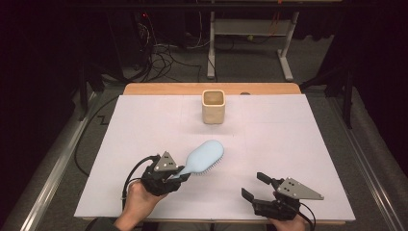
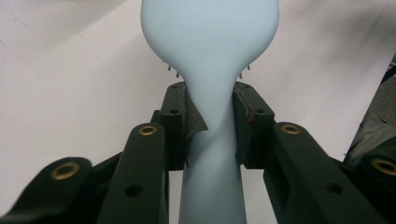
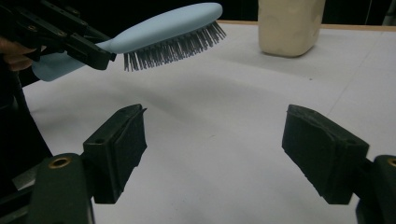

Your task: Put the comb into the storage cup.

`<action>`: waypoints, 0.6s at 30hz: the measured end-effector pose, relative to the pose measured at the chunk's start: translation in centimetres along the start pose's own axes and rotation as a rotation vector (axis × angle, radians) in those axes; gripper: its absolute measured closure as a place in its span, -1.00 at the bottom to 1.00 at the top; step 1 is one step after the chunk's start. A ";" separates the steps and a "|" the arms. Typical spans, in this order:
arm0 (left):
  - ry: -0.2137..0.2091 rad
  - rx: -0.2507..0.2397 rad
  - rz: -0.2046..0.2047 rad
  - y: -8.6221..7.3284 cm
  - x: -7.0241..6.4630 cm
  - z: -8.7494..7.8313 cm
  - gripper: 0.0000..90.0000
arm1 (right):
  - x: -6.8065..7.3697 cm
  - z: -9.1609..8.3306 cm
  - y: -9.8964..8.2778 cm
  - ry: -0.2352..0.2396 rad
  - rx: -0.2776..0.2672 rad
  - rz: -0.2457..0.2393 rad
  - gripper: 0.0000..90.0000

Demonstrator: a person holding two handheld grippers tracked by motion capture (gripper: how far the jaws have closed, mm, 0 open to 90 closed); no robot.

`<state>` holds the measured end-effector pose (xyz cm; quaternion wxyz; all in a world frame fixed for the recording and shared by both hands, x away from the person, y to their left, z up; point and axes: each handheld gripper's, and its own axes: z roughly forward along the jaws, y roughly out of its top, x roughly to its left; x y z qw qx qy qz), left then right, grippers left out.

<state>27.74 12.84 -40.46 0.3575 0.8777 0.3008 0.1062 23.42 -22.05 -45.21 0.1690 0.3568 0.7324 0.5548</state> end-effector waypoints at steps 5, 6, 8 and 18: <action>-0.007 0.003 0.009 0.1 -0.3 0.4 0.53 | 0.3 0.9 0.1 0.018 0.014 0.001 -0.51; -0.008 0.001 0.009 0.2 -0.4 0.4 0.53 | 0.4 1.1 0.1 0.020 0.019 0.004 -0.51; -0.013 0.000 0.013 0.3 -0.5 0.5 0.53 | 0.5 1.5 0.1 0.028 0.028 0.003 -0.51; -0.022 -0.003 0.034 0.7 -1.1 1.0 0.53 | 1.3 3.6 0.3 0.069 0.058 0.009 -0.52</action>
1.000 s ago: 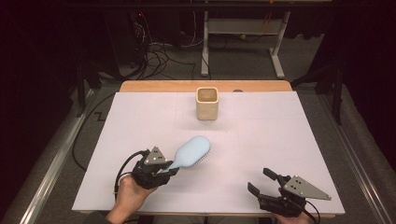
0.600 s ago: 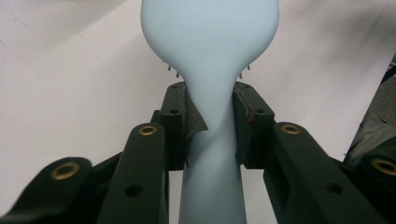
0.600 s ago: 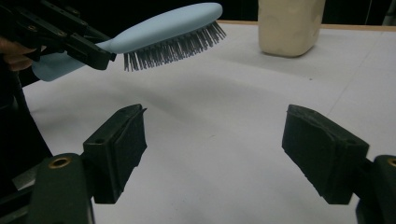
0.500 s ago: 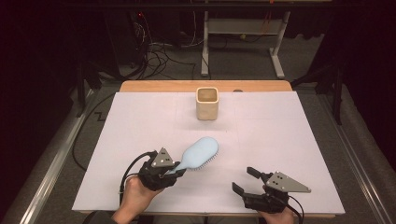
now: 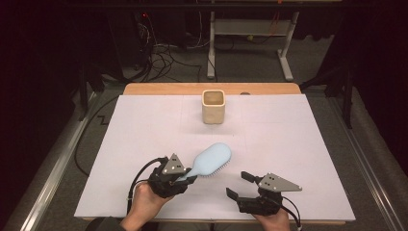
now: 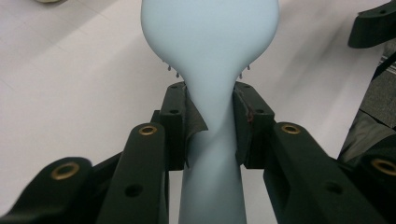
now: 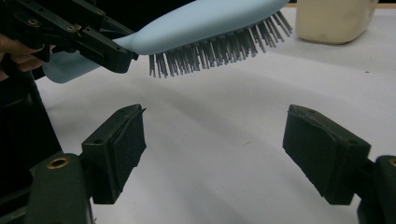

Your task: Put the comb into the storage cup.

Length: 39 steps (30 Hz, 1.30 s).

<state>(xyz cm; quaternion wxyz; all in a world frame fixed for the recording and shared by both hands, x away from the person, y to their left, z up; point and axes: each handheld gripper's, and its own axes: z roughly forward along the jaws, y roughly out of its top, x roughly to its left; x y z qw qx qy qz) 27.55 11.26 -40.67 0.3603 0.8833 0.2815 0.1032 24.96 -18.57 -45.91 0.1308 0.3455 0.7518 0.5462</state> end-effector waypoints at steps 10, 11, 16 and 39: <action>-0.011 0.001 0.011 0.3 -0.5 0.4 0.53 | 0.5 1.7 0.3 0.030 0.021 0.013 -0.52; -0.011 0.001 0.011 0.3 -0.5 0.5 0.53 | 0.5 1.8 0.3 0.033 0.025 0.015 -0.52; -0.018 0.001 0.016 0.4 -0.8 0.7 0.53 | 0.6 2.4 0.5 0.046 0.030 0.031 -0.52; -0.035 0.009 0.049 0.9 -1.7 1.6 0.53 | -0.1 3.5 1.5 0.092 0.033 0.120 -0.52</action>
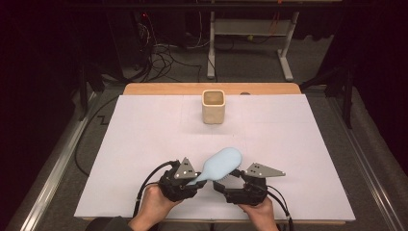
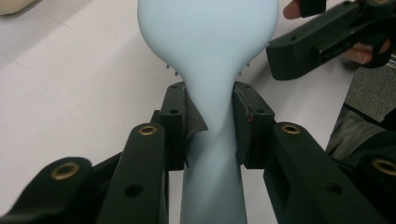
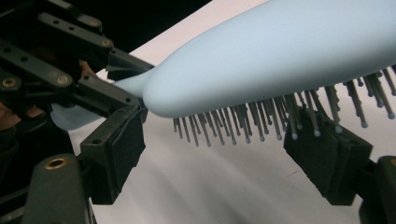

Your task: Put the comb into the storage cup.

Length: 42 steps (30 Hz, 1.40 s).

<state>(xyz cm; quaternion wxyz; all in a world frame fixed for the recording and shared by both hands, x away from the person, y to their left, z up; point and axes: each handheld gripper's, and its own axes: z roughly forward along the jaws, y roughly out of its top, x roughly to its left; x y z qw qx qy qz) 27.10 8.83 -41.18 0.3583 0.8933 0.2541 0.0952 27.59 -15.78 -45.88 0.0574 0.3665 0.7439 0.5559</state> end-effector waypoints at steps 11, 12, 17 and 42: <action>0.011 0.020 0.026 0.4 -0.5 0.2 0.53 | -0.2 0.1 0.7 0.019 -0.010 0.039 -0.52; 0.012 0.019 0.027 0.4 -0.5 0.2 0.53 | -0.2 0.1 0.7 0.019 -0.011 0.042 -0.52; 0.007 0.014 0.035 0.8 -0.7 0.3 0.53 | -0.3 0.1 0.9 0.036 -0.016 0.058 -0.51; 0.023 -0.004 0.055 1.8 -1.6 0.5 0.53 | -0.9 -0.1 2.0 0.071 -0.024 0.118 -0.49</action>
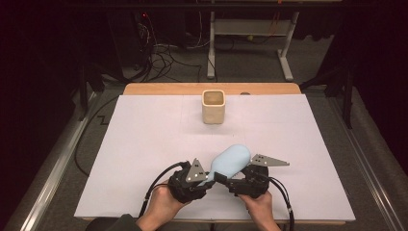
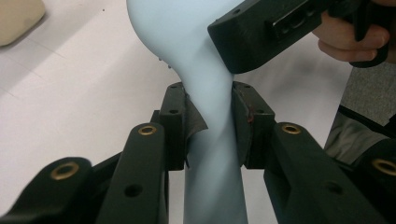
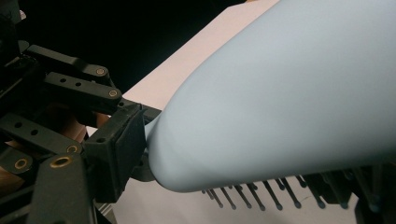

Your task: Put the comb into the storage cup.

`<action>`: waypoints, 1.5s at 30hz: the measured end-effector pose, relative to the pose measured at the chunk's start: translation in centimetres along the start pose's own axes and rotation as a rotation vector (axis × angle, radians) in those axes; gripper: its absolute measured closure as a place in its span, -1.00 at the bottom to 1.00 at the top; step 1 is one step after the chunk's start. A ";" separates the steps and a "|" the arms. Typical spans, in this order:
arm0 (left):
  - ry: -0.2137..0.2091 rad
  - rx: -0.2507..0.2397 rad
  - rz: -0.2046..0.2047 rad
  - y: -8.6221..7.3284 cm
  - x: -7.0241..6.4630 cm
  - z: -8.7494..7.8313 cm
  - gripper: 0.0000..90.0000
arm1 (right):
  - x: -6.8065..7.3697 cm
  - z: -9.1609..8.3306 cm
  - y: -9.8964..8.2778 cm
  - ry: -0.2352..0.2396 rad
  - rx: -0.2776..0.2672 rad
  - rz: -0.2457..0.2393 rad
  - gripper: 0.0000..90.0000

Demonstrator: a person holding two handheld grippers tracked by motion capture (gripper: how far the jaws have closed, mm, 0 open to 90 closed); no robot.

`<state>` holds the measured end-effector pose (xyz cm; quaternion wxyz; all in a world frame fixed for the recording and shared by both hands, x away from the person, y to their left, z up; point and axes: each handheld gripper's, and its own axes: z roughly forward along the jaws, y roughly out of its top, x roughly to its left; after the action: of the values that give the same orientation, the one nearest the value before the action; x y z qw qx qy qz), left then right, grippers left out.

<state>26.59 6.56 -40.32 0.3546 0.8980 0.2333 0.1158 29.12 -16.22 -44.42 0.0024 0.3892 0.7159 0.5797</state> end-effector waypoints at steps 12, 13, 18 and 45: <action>0.000 0.011 0.022 0.2 -0.3 0.3 0.53 | -0.1 -0.2 0.5 0.026 0.008 0.023 -0.30; 0.003 0.009 0.018 0.2 -0.3 0.4 0.53 | -0.1 -0.2 0.6 0.028 0.009 0.023 -0.28; 0.009 0.018 0.021 0.2 -0.2 0.3 0.53 | 0.0 -0.3 0.8 0.048 0.013 0.020 -0.15; -0.029 0.005 0.007 0.1 0.2 0.0 0.51 | 0.2 -0.7 1.6 0.139 0.035 0.045 0.17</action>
<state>26.78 6.58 -40.19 0.3551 0.9014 0.2253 0.1032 29.56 -16.71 -42.78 -0.0673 0.3641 0.7154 0.5926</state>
